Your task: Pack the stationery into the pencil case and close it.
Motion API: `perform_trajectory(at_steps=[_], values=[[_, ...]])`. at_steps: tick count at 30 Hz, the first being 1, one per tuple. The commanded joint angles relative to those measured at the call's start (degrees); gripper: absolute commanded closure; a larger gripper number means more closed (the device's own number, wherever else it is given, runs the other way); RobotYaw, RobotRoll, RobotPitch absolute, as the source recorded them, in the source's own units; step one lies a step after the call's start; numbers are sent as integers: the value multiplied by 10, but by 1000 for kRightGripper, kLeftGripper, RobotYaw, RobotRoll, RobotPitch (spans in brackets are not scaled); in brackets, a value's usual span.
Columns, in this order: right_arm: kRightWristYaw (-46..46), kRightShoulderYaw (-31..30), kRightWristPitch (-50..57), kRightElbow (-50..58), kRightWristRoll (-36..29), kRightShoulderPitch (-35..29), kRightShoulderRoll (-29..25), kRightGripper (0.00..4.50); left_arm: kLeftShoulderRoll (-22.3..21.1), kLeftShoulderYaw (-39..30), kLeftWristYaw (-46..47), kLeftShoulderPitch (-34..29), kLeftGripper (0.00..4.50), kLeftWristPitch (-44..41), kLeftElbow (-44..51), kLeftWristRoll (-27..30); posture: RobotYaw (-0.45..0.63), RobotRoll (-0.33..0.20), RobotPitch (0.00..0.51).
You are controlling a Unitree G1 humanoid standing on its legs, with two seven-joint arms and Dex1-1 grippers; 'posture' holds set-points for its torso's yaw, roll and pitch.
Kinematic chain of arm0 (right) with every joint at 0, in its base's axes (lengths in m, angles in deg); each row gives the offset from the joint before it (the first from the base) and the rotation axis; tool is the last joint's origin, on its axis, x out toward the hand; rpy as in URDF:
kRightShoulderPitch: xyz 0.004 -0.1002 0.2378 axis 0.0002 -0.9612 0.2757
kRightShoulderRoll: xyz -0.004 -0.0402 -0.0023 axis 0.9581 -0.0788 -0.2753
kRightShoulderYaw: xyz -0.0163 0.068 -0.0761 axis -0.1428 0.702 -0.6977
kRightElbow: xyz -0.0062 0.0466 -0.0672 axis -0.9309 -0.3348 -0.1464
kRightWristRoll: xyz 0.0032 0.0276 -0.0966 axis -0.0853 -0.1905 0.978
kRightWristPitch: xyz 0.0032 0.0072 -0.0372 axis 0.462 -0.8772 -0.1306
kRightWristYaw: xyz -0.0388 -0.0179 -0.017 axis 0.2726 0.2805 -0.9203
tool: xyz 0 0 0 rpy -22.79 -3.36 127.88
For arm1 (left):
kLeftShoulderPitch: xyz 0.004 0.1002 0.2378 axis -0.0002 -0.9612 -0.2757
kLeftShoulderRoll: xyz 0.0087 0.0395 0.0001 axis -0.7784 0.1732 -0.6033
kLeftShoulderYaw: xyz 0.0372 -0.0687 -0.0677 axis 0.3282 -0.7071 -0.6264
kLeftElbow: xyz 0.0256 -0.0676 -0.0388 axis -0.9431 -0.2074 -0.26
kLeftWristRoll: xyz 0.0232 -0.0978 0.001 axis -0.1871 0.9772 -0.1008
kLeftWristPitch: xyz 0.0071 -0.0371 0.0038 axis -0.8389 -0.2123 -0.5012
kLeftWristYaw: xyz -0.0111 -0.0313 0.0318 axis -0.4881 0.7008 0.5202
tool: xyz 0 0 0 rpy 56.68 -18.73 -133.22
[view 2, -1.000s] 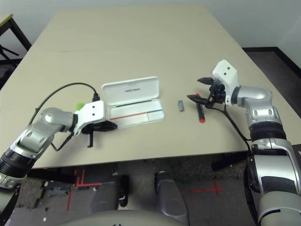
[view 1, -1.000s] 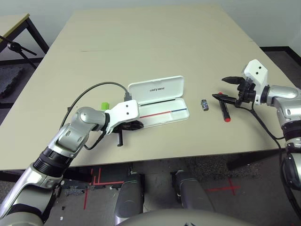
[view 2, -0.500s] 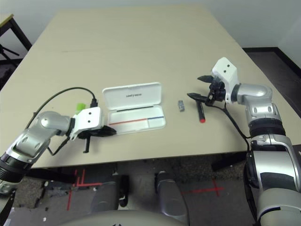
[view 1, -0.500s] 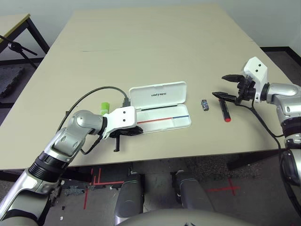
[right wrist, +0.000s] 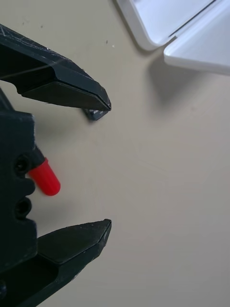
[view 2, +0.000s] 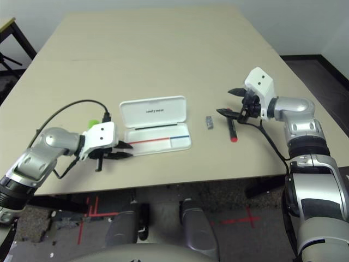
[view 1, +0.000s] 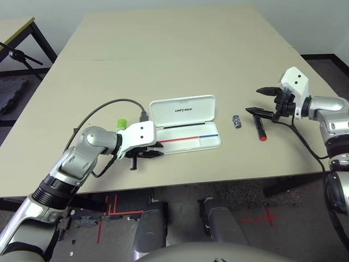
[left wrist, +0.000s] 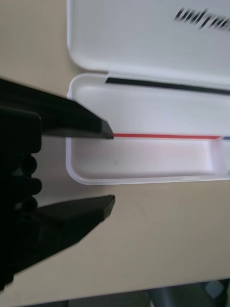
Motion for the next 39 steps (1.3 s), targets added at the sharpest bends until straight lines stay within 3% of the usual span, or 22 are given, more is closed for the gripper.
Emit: perform_trajectory(at_steps=[1,3,9,17,27,33,39], values=[[-16,-5,5,3,-3,-2,1,0,-12,-31,11,-17,821,-32,53,26,73,0,95],[-22,-2,7,10,-7,-3,0,0,-15,-52,19,-21,28,-50,80,40,73,0,95],[-14,20,82,31,-30,16,-12,0,-23,-101,42,-10,28,-86,117,77,94,0,100],[94,-24,404,193,8,33,-22,0,-27,-108,60,-11,28,-95,123,84,103,0,102],[257,-49,745,239,36,108,38,0,-27,-93,66,-16,28,-87,120,79,100,0,102],[312,-61,853,304,29,85,65,0,-31,-90,62,-16,28,-84,119,78,102,0,98],[346,-64,884,368,16,34,62,0,-32,-87,62,-13,28,-83,119,78,101,0,98]])
